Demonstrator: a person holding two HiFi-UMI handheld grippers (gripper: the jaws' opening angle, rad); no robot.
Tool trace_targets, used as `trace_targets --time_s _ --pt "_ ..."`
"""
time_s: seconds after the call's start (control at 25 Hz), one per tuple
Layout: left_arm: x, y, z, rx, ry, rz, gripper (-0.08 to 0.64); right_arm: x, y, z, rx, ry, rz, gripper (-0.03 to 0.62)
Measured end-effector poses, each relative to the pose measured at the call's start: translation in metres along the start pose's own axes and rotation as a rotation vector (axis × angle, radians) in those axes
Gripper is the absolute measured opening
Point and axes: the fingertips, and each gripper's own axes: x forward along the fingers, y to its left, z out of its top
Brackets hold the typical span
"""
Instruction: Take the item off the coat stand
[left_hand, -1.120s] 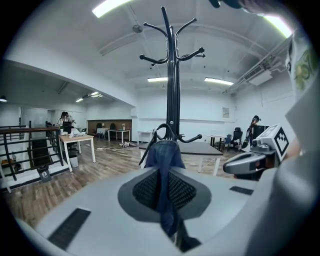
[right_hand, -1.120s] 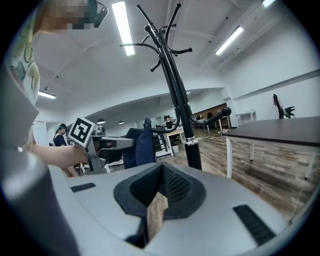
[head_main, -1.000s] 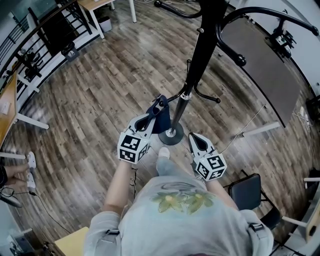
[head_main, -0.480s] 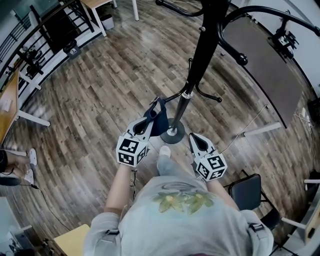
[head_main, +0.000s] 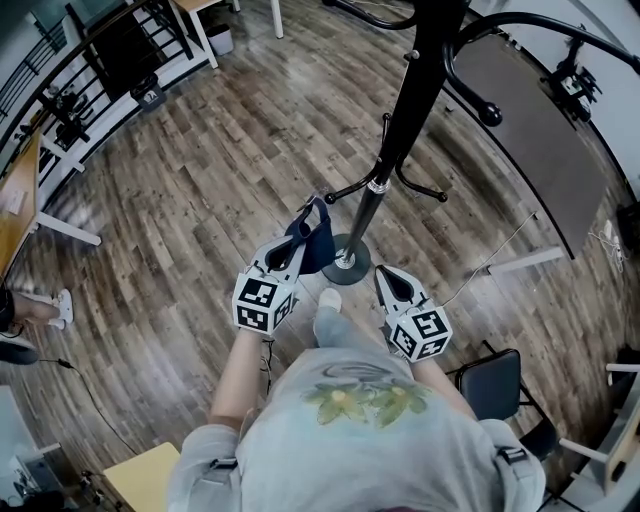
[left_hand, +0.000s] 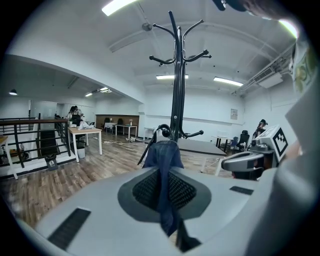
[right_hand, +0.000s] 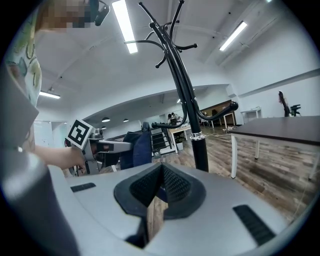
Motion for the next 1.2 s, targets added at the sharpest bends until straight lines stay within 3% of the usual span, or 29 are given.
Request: trace_targets --time_s 0.4,1.2 --pt "-0.011 0.000 -0.011 -0.050 0.004 0.027 0.029 0.003 0.008 -0.002 -0.016 0.016 0.029 0.006" --pt "-0.024 -0.005 -0.038 -0.076 0.039 0.056 0.029 0.001 0.023 -0.010 -0.051 0.055 0.066 0.006"
